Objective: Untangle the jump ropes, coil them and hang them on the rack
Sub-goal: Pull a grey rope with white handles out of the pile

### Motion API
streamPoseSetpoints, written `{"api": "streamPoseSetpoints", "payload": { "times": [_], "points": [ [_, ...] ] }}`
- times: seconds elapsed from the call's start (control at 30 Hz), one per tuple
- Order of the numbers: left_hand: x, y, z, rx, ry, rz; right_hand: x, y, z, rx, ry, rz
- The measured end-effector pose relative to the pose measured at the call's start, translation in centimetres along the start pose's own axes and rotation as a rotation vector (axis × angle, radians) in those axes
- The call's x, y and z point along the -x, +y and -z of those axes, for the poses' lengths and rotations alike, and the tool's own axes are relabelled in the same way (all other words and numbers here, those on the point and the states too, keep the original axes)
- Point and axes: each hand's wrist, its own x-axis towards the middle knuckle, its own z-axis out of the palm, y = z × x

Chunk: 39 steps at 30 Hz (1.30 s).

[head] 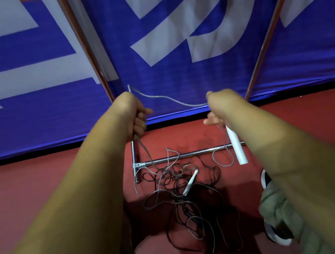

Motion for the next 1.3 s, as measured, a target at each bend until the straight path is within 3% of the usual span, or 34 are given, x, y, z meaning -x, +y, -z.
{"api": "streamPoseSetpoints", "payload": {
  "times": [0.07,0.13,0.27,0.37,0.57,0.7,0.8,0.9,1.0,1.1,1.3],
  "points": [
    [0.6,0.0,-0.6,0.016,-0.178,-0.008,0.3,0.3,-0.6,0.173,-0.03,-0.074],
    [0.9,0.1,-1.4,0.099,-0.252,-0.031,0.5,0.7,-0.9,0.248,-0.11,-0.12],
    [0.9,0.1,-2.4,0.363,-0.368,0.017,1.3,0.2,-1.3,0.122,-0.298,-0.111],
    [0.5,0.3,-3.1,0.525,-0.344,-0.028,1.7,0.0,-1.9,0.029,-0.413,-0.089],
    [-0.3,0.5,-3.5,0.641,-0.296,-0.223,1.4,0.0,-2.1,-0.207,-0.439,-0.093],
    [-0.2,1.0,-3.2,0.863,-0.364,-0.269,2.3,0.1,-1.9,0.032,-0.607,-0.027],
    [-0.5,1.3,-2.9,0.934,-0.305,-0.303,3.1,0.3,-2.0,0.174,-0.66,0.045],
    [-1.1,1.2,-2.3,0.768,-0.189,-0.282,3.2,0.1,-2.1,0.131,-0.6,0.152],
    [-1.1,0.4,-2.1,0.323,-0.095,-0.19,3.1,-0.5,-1.9,-0.053,-0.505,0.188],
    [-0.3,-0.6,-2.8,-0.065,-0.23,-0.119,2.9,-1.3,-1.5,-0.223,-0.453,0.203],
    [-0.4,-2.6,-4.7,-0.548,-0.536,-0.24,2.8,-2.3,-0.4,-0.4,-0.423,0.205]
  ]
}}
